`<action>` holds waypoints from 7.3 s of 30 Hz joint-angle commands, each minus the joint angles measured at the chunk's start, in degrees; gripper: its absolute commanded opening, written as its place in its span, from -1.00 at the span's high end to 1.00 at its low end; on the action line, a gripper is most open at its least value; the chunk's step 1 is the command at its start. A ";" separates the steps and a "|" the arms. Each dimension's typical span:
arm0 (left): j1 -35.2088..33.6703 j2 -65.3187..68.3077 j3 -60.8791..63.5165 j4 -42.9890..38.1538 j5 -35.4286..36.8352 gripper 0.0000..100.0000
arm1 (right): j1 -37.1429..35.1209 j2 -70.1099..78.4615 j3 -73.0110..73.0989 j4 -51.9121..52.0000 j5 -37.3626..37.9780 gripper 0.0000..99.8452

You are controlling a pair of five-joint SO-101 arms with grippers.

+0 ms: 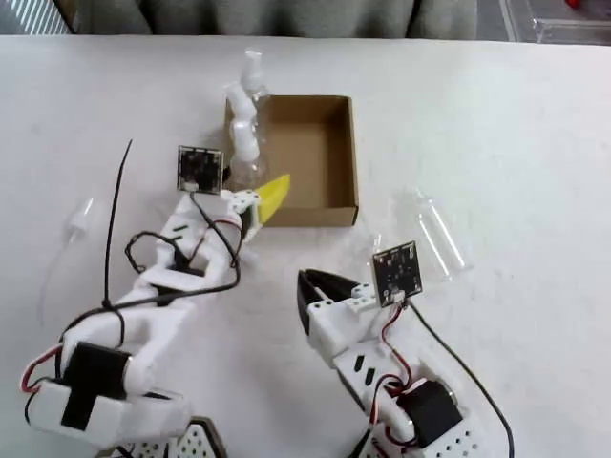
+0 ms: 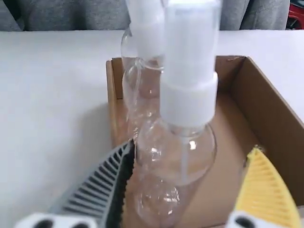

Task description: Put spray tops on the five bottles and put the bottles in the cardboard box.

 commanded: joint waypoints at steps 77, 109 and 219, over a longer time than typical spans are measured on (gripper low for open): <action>1.36 -53.41 -1.32 80.79 -70.59 0.32 | 6.46 -0.31 0.88 -4.62 8.97 0.97; 3.38 -3.12 -23.21 66.29 -70.51 0.32 | 6.11 -0.31 1.76 -4.97 9.05 0.97; 7.78 2.15 -34.73 92.48 -0.62 0.96 | 8.04 -0.31 1.41 -4.62 9.05 0.96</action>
